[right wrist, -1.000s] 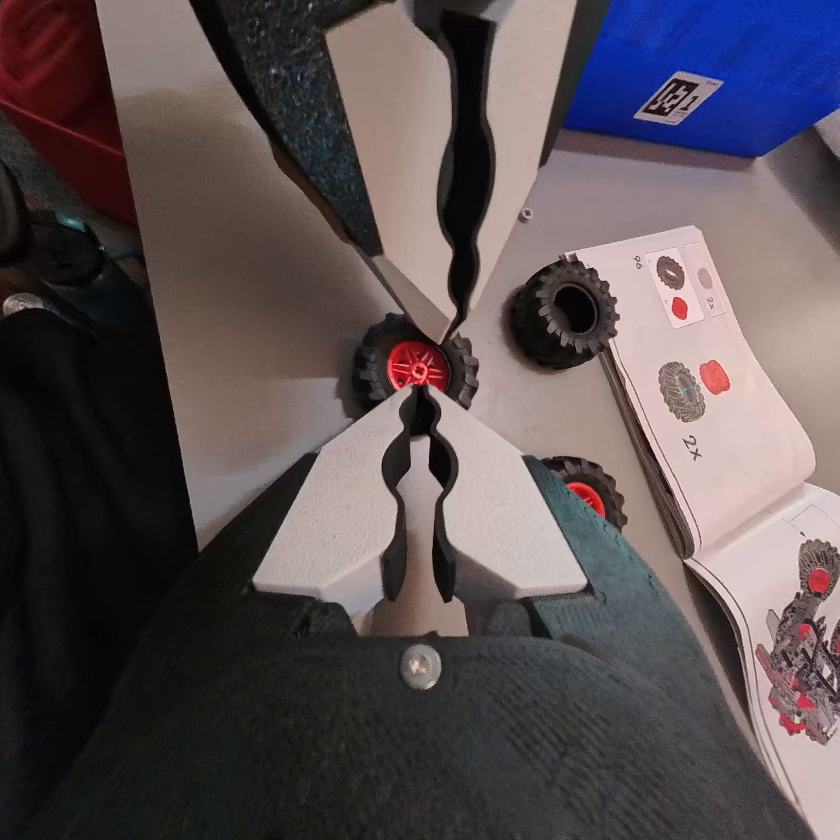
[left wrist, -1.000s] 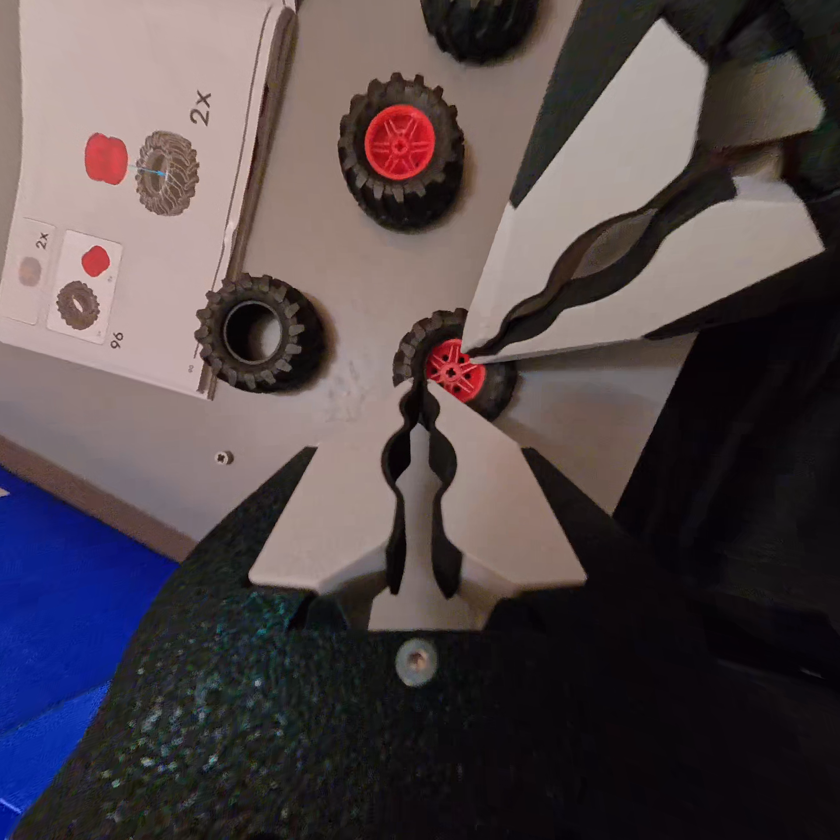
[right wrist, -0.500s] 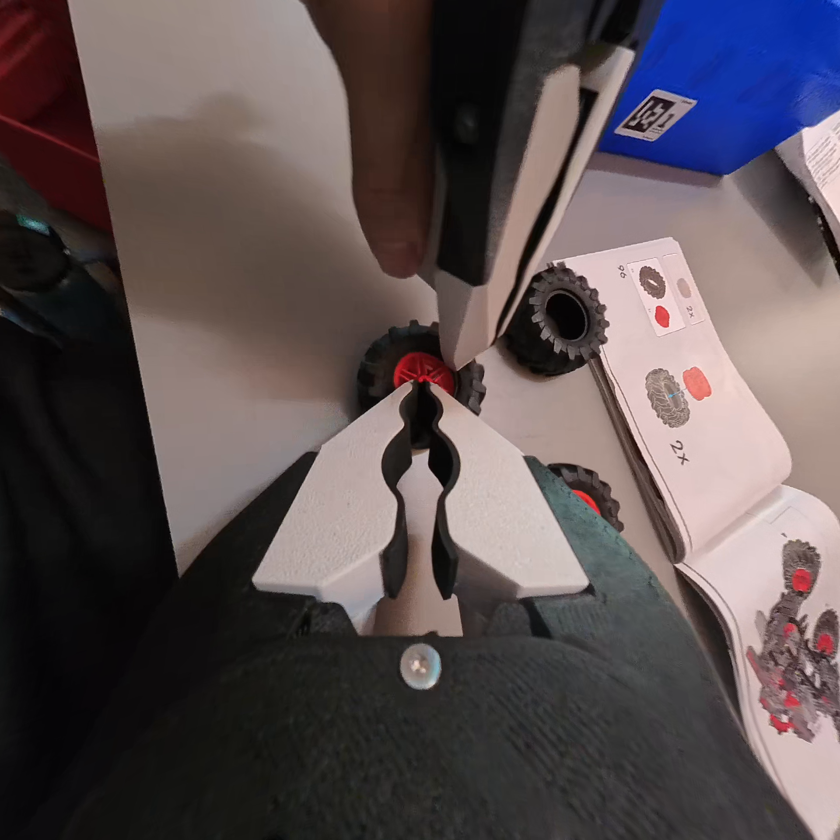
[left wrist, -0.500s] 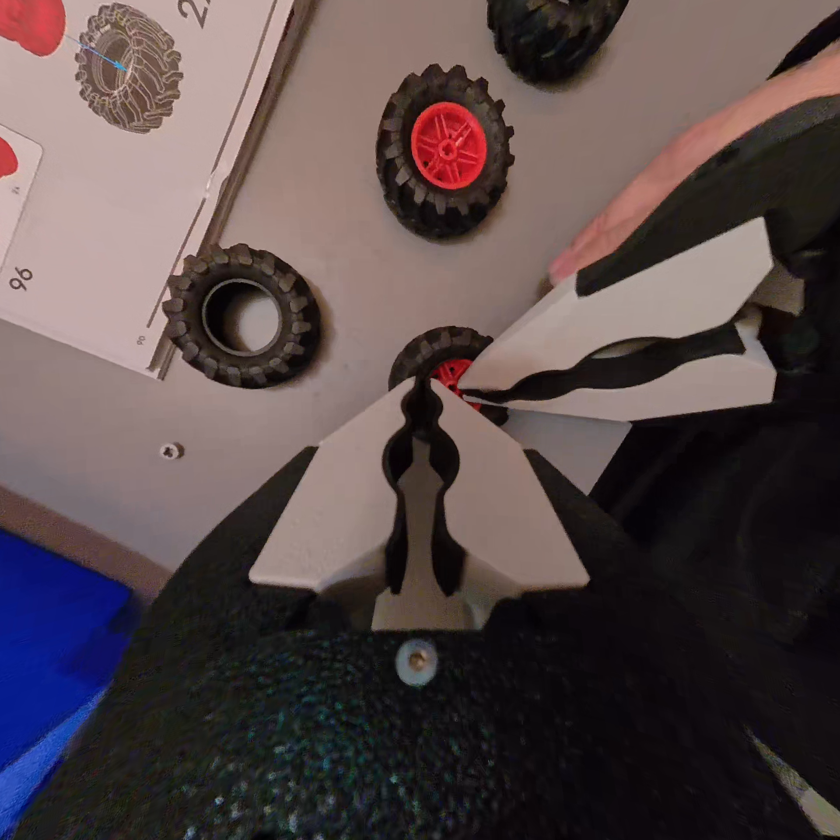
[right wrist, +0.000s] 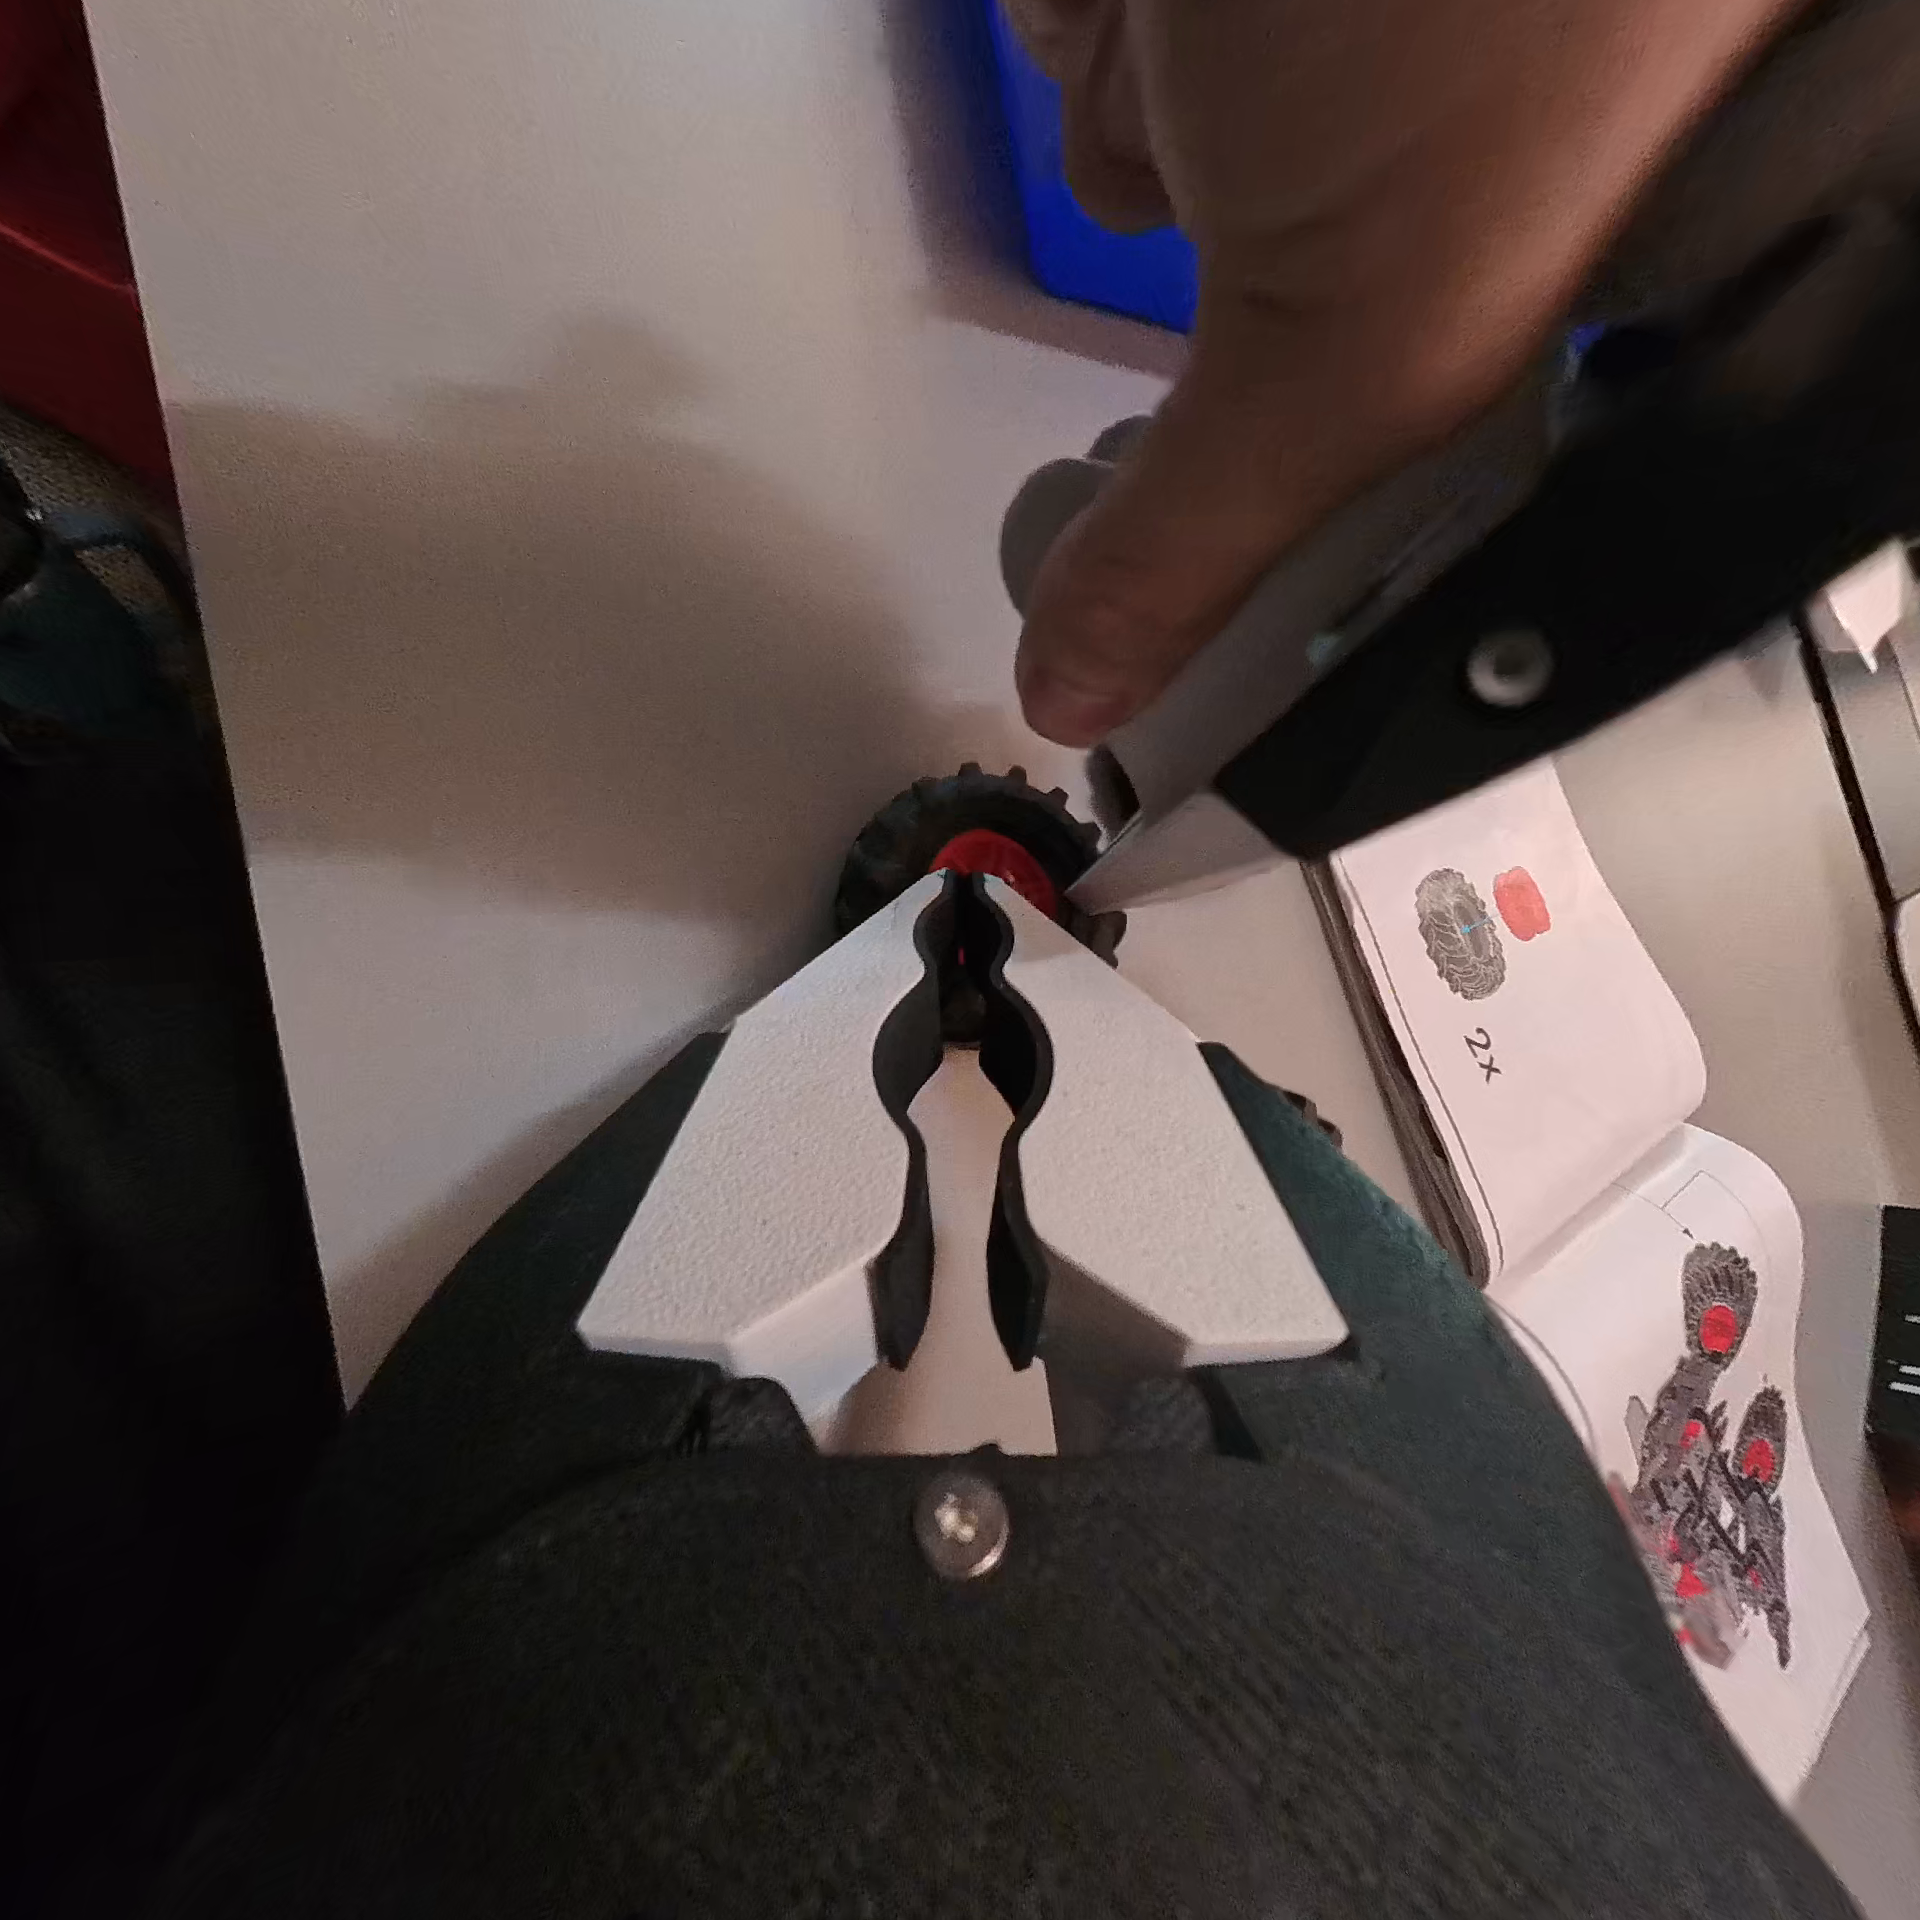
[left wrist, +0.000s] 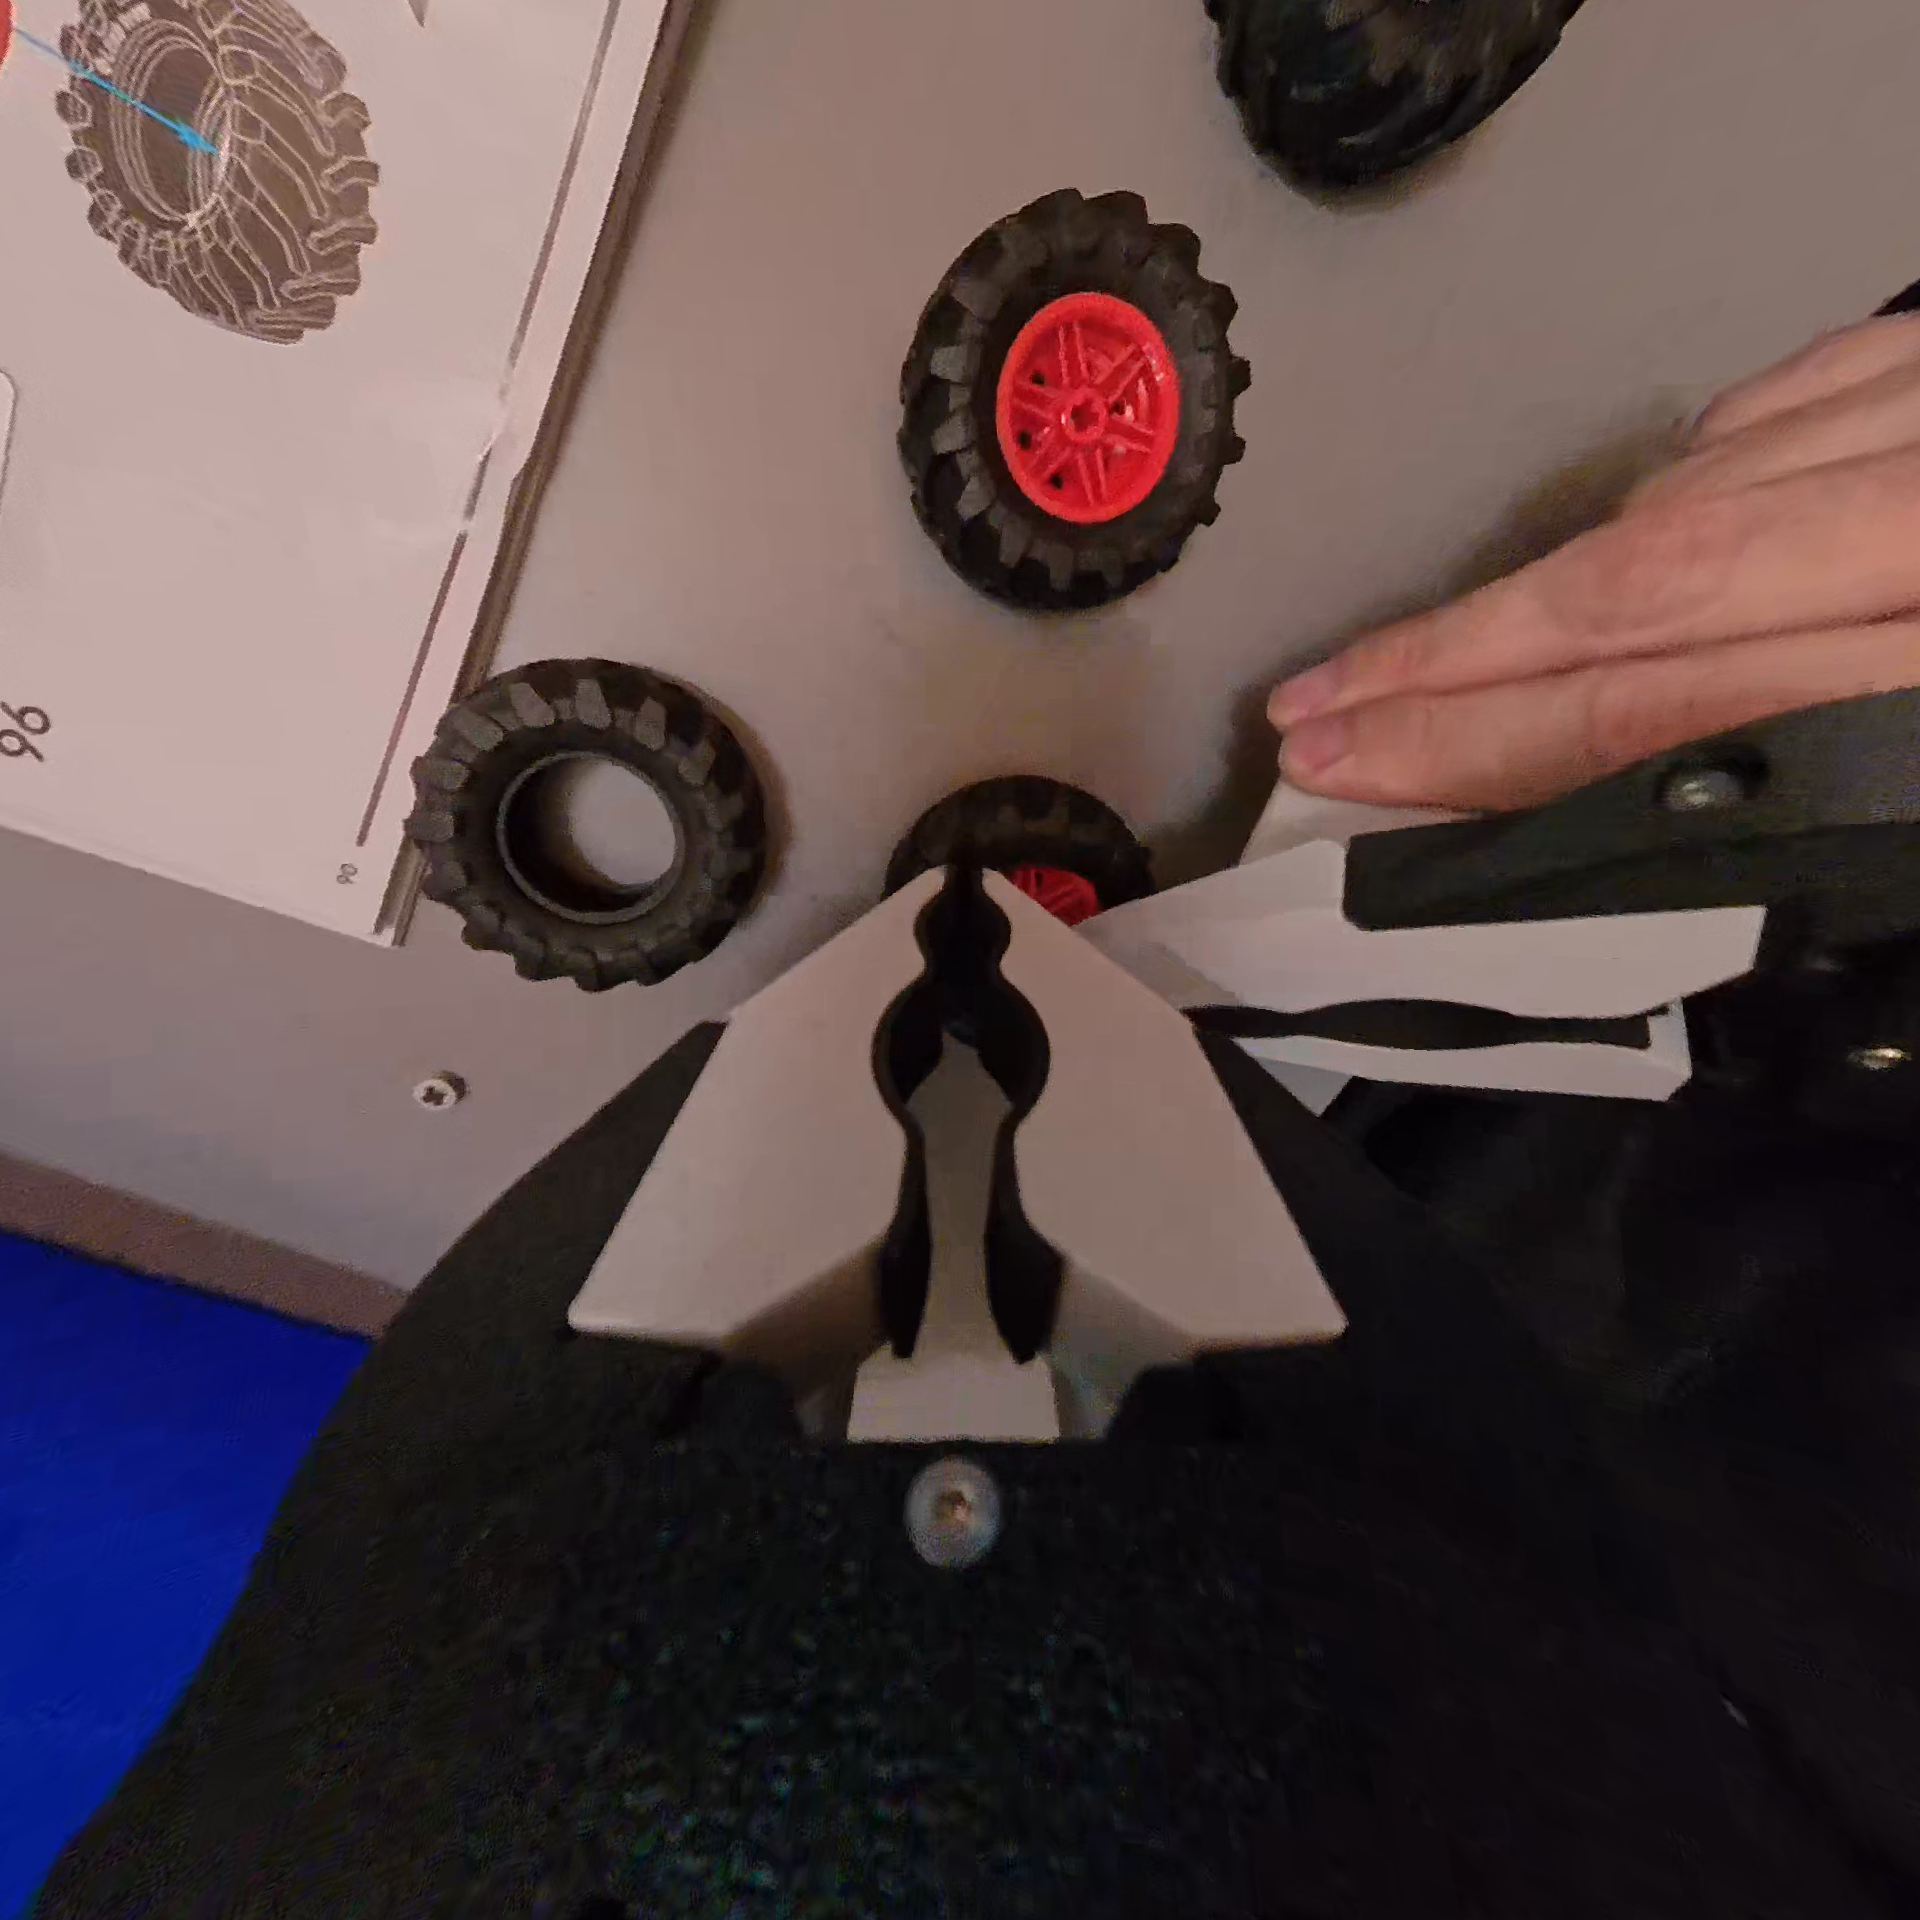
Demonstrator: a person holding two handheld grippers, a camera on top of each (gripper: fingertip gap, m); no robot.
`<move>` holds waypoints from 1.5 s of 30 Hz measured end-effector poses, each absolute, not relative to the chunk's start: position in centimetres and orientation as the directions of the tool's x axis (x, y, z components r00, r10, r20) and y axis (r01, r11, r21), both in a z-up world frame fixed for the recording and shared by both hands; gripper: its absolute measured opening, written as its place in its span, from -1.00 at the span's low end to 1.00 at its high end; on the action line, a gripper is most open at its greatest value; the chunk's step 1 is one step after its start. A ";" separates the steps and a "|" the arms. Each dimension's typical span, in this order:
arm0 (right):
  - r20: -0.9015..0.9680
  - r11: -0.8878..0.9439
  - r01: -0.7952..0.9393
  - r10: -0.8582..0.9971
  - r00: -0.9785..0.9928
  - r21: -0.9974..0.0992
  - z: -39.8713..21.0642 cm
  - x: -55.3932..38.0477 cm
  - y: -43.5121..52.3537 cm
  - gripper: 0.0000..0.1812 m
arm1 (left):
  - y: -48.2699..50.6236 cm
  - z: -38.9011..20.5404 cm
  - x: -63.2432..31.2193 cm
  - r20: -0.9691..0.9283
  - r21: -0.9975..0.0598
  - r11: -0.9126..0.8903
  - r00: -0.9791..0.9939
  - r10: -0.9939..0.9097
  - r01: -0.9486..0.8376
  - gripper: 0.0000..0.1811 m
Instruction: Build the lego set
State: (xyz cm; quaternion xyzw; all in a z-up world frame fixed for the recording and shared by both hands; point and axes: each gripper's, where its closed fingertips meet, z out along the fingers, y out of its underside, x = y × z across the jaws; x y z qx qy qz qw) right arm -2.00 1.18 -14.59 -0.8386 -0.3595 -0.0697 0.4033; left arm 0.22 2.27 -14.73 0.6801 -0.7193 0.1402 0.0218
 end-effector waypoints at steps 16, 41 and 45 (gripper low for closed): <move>0.454 -0.393 0.691 0.542 0.707 -0.607 -14.5 -2.2 1.5 -1.00 | 2.4 -15.6 0.8 0.070 -0.028 0.187 -0.188 -0.980 -0.982 -1.00; 0.452 -0.473 0.663 0.490 0.745 -0.580 -14.2 0.8 1.8 -1.00 | 2.3 -13.8 -2.2 -0.016 -0.458 0.249 -0.273 -0.962 -0.853 -1.00; 0.401 -0.476 0.619 0.484 0.777 -0.625 -13.8 1.2 2.0 -1.00 | 1.8 -14.1 -1.5 -0.037 -0.435 0.311 -0.328 -0.944 -0.845 -1.00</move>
